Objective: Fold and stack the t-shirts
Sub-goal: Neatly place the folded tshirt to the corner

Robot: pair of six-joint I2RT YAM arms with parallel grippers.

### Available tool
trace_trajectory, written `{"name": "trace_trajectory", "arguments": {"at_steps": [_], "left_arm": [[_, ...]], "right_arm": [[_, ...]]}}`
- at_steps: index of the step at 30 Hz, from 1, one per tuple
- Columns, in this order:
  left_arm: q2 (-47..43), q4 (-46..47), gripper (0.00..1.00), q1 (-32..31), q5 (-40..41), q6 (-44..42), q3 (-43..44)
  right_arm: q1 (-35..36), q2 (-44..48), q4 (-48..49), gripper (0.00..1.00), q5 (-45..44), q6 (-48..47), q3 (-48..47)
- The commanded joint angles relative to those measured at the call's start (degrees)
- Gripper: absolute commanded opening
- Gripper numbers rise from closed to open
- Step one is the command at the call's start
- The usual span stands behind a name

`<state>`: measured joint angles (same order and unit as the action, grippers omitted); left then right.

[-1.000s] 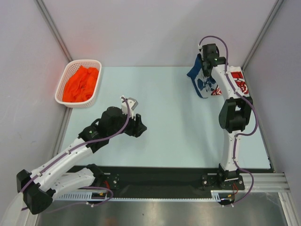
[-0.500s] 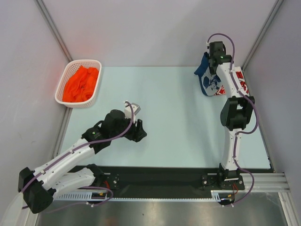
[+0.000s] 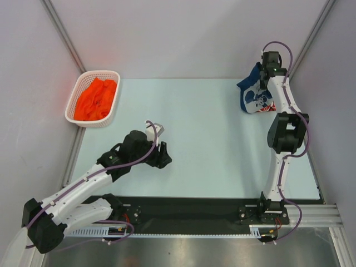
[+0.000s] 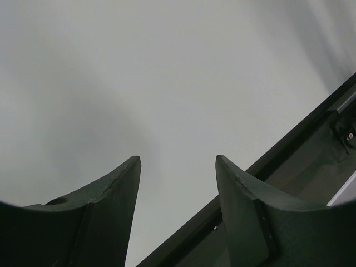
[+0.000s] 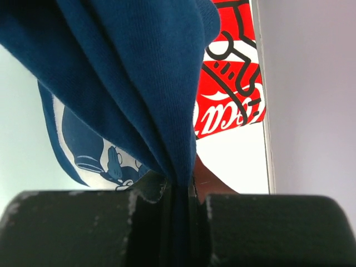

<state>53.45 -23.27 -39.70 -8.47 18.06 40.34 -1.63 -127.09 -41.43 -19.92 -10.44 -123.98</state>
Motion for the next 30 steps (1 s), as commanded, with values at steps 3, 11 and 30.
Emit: {"name": "trace_trajectory", "arguments": {"at_steps": [3, 11, 30], "left_arm": [[0.1, 1.3, 0.61, 1.0, -2.0, 1.4, 0.5], [0.2, 0.8, 0.61, 1.6, -2.3, 1.8, 0.1], [1.8, -0.6, 0.61, 2.0, -1.8, 2.2, 0.5]], "right_arm": [[-1.5, 0.8, 4.2, 0.00, 0.9, 0.3, -1.3], [-2.5, -2.9, 5.5, 0.00, -1.3, -1.6, -2.0], [-5.6, -10.9, 7.3, 0.00, -2.4, -2.4, -8.2]]}}
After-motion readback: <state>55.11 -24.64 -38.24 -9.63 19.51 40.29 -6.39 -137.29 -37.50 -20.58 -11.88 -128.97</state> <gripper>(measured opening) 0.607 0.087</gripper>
